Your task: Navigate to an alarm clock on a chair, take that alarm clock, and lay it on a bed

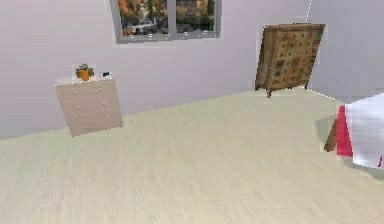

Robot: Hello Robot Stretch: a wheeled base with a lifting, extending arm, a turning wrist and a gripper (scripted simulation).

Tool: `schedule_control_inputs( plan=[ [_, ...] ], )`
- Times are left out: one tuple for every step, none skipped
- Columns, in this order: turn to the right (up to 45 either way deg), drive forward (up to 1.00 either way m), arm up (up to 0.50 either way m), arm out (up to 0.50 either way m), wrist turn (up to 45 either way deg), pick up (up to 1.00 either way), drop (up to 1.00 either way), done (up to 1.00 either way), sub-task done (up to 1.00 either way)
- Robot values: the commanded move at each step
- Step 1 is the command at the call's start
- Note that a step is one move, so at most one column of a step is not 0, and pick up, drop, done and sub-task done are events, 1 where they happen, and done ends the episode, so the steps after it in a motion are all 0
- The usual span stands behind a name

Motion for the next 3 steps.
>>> schedule_control_inputs(
  plan=[
    [0.0,0.00,0.12,0.00,0.0,0.00,0.00,0.00,0.00],
    [0.0,0.00,0.00,0.24,0.0,0.00,0.00,0.00,0.00],
    [0.0,0.00,0.00,0.00,45.0,0.00,0.00,0.00,0.00]
  ],
)
